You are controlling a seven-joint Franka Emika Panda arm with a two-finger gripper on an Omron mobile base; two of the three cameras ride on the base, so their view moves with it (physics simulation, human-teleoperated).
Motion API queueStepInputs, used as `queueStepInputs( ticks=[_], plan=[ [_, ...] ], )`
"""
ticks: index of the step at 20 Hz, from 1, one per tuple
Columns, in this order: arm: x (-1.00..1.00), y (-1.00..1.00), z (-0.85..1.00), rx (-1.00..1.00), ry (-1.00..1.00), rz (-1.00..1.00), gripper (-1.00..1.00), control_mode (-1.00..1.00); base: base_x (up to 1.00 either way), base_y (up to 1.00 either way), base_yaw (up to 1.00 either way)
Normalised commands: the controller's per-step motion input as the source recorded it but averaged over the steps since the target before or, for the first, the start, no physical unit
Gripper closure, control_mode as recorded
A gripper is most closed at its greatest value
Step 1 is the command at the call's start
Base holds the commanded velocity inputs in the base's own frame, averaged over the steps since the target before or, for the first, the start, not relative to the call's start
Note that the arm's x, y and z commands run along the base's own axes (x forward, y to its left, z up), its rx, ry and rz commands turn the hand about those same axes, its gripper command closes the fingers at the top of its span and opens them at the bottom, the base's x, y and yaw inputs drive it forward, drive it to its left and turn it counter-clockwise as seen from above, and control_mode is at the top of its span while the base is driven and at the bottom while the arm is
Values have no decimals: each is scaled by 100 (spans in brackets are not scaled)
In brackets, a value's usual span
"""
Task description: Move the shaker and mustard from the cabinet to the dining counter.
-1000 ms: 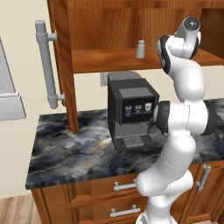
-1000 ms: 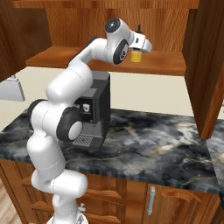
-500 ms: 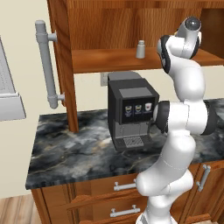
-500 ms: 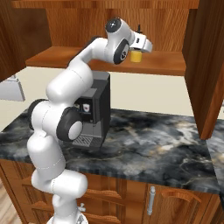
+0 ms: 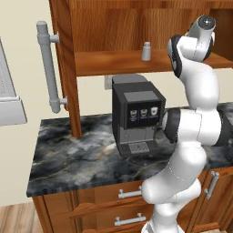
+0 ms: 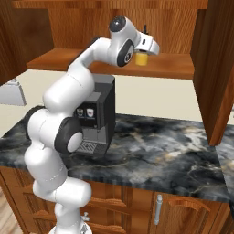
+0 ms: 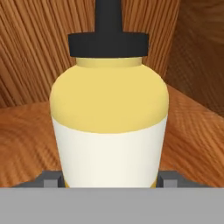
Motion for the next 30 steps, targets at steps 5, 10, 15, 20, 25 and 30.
queueStepInputs(
  ticks=[5,10,15,20,25,30],
  plan=[
    [-97,0,1,0,-1,1,100,-100,0,0,0],
    [-100,0,1,0,-6,3,100,-100,0,0,0],
    [-100,15,7,0,-13,6,100,-100,0,0,0],
    [-100,55,0,-6,-9,15,100,-100,0,0,0],
    [-100,82,0,-13,-2,19,100,-100,0,0,0],
    [-95,72,0,-15,0,13,100,-100,0,0,0]
  ],
)
